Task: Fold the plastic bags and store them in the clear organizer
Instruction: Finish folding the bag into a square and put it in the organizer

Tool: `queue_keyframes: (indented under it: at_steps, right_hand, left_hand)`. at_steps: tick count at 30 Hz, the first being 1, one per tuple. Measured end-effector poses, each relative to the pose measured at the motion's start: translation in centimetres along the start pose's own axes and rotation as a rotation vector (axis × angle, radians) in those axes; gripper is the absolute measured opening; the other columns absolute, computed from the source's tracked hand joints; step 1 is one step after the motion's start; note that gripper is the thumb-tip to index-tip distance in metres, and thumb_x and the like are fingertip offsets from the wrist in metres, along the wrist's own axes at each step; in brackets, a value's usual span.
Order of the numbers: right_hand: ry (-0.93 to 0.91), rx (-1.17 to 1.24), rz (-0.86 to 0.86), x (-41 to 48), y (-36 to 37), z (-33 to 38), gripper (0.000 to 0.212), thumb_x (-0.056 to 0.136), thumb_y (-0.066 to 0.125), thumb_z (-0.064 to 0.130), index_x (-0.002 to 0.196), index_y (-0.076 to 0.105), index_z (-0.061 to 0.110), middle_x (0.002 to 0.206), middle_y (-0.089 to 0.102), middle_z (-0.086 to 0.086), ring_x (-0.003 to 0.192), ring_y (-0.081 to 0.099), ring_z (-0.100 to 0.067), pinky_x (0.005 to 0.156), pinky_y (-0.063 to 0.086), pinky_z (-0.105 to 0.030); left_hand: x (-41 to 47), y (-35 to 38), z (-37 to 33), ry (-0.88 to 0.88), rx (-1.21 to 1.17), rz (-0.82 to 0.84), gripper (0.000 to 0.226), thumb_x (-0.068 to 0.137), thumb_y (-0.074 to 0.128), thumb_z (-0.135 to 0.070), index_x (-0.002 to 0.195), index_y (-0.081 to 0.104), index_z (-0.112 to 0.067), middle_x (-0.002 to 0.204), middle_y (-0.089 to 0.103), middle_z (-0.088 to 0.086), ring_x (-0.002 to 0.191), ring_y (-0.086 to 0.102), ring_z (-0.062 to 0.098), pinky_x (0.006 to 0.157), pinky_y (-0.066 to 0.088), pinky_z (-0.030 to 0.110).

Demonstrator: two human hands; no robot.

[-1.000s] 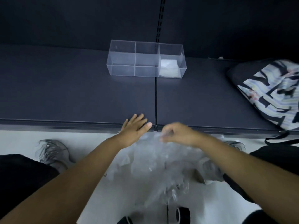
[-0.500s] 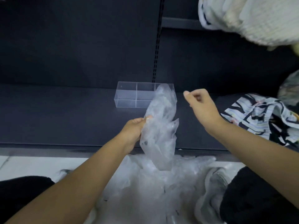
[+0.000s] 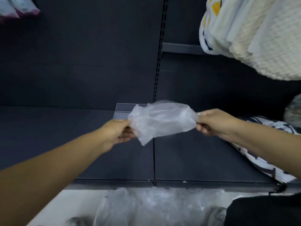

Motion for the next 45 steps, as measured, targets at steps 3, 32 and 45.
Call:
queue_keyframes:
  at_steps: [3,32,45]
  right_hand:
    - [0.304,0.164,0.123,2.4,-0.5,-3.2,0.039,0.095,0.052,0.037,0.062,0.048,0.017,0.047,0.039,0.001,0.035,0.027,-0.006,0.038,0.023,-0.017]
    - [-0.296,-0.692,0.069,7.8,7.3,-17.0,0.045,0.074,0.075,0.041,0.114,0.053,0.036,0.114,0.041,0.016,0.109,0.041,-0.002,0.097,0.031,-0.021]
    - [-0.112,0.205,-0.196,8.4,4.6,-17.2,0.02,0.097,0.053,0.018,0.077,0.059,0.017,0.068,0.056,0.002,0.058,0.048,-0.009,0.056,0.042,-0.024]
  left_hand:
    - [2.2,-1.7,0.7,-0.125,-0.013,-0.063,0.021,0.094,0.057,-0.027,0.086,0.065,-0.009,0.063,0.071,0.002,0.062,0.068,0.016,0.066,0.053,0.03]
    - [8.2,3.6,12.8,0.533,0.577,0.049,0.089,0.067,0.078,-0.043,0.136,0.024,-0.06,0.135,0.024,-0.033,0.122,0.035,-0.015,0.085,0.036,-0.001]
    - [7.5,3.3,11.7,0.343,-0.028,-0.026,0.027,0.081,0.058,-0.044,0.072,0.057,-0.018,0.07,0.06,-0.009,0.067,0.055,0.001,0.065,0.044,0.007]
Point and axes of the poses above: each hand's wrist, its own x-axis towards the middle knuckle, its own y-axis out of the palm, z = x × y, the point moved 2 cm from there along x, towards the middle knuckle
